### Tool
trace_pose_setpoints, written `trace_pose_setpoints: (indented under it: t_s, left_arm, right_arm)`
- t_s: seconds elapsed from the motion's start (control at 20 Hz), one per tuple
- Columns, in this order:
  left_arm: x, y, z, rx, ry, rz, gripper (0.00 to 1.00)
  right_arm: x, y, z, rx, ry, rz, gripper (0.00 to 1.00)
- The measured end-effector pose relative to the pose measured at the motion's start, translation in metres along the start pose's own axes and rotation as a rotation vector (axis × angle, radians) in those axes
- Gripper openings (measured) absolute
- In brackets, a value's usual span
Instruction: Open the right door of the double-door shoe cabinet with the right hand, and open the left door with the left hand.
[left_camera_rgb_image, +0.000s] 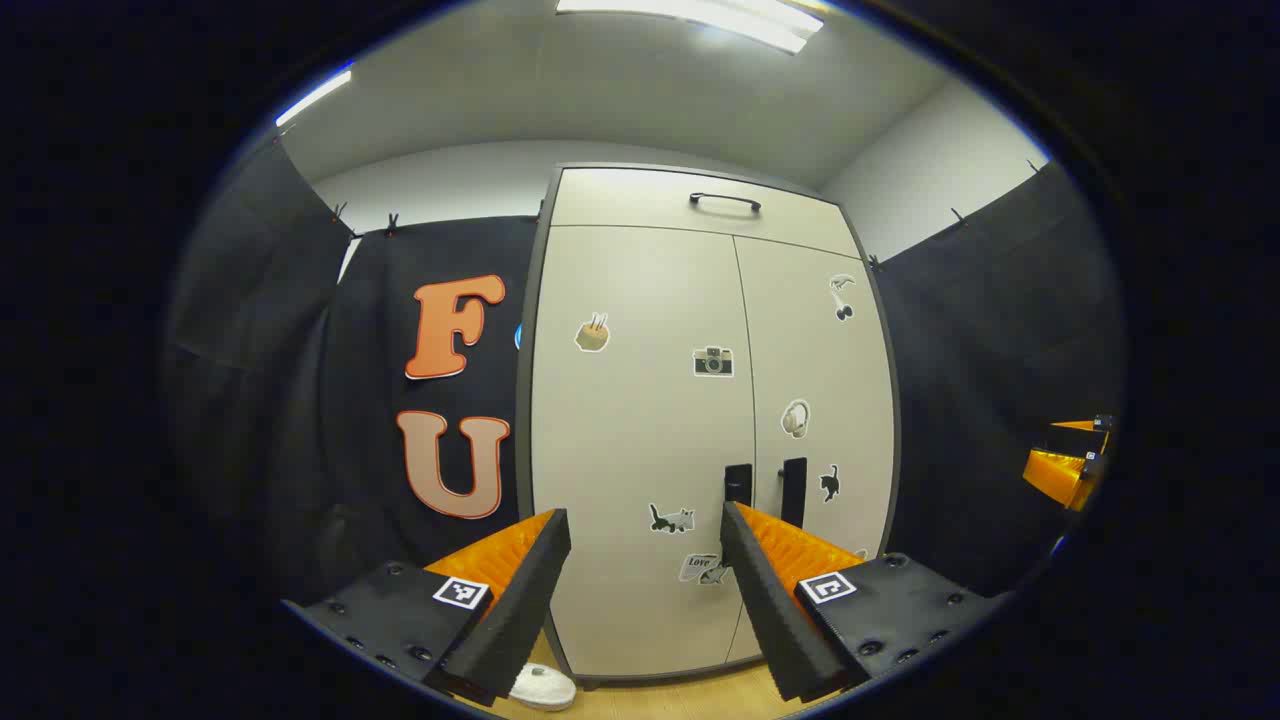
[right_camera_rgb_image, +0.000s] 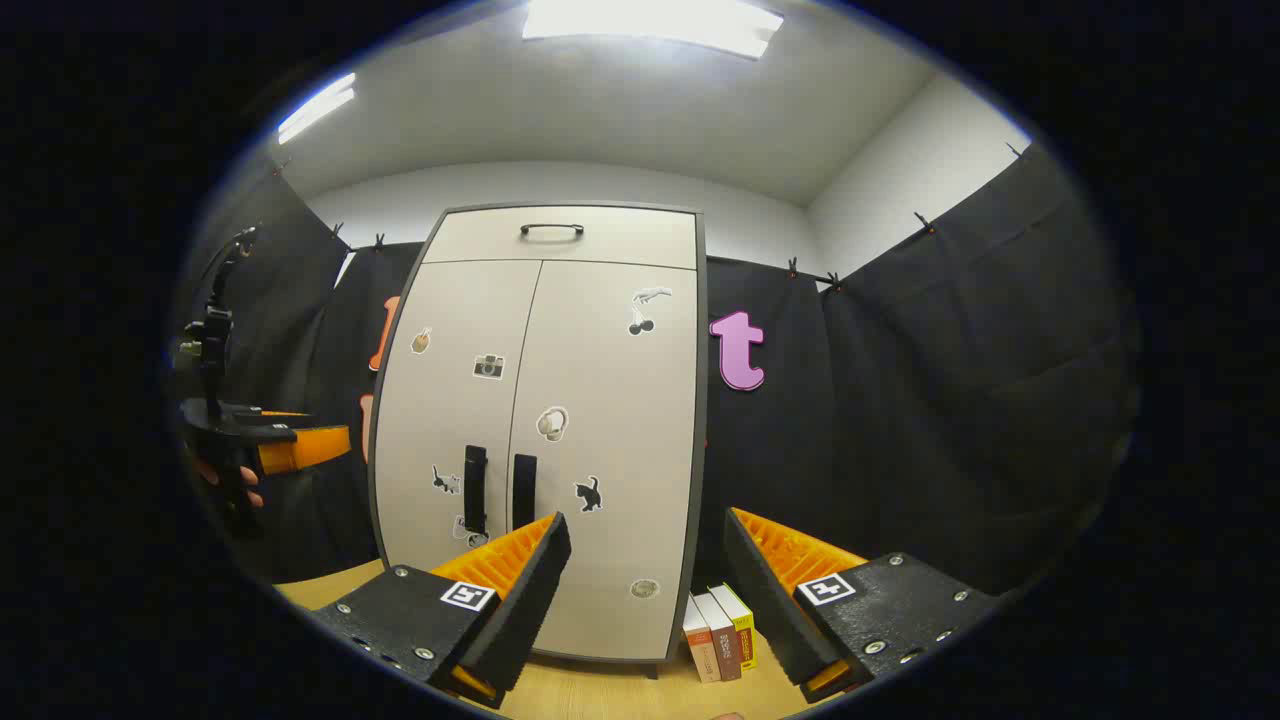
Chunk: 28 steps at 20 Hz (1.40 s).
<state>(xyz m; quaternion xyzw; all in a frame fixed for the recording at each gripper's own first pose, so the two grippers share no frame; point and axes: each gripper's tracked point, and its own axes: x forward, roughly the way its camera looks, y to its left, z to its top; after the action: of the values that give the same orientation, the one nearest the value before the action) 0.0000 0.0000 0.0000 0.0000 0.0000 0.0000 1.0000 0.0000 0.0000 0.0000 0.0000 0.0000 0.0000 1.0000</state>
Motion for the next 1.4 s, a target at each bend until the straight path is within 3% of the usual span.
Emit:
trace_pose_setpoints:
  t_s: [0.05, 0.2, 0.5, 0.85, 1.05, 1.4]
  left_arm:
    - [-0.003, 0.002, 0.005, 0.003, -0.001, 0.037, 0.99]
    - [-0.009, 0.001, 0.016, 0.006, -0.011, 0.13, 0.97]
    - [-0.013, -0.011, 0.012, -0.015, 0.029, 0.224, 0.96]
    - [0.001, -0.012, 0.008, 0.016, 0.038, 0.19, 0.96]
    - [0.009, 0.003, 0.014, 0.03, 0.019, 0.182, 0.96]
    - [0.007, 0.027, 0.001, 0.036, 0.062, 0.179, 0.96]
  right_arm:
    - [0.005, -0.001, 0.002, -0.006, -0.006, 0.03, 0.94]
    - [0.021, -0.017, 0.015, -0.045, -0.052, 0.054, 0.94]
    - [0.035, -0.012, 0.031, -0.029, -0.126, 0.167, 0.94]
    - [0.052, -0.003, 0.028, -0.039, -0.12, 0.143, 0.92]
    - [0.068, -0.002, 0.03, -0.03, -0.119, 0.091, 0.9]
    - [0.1, 0.043, 0.006, 0.012, -0.017, 0.146, 0.91]
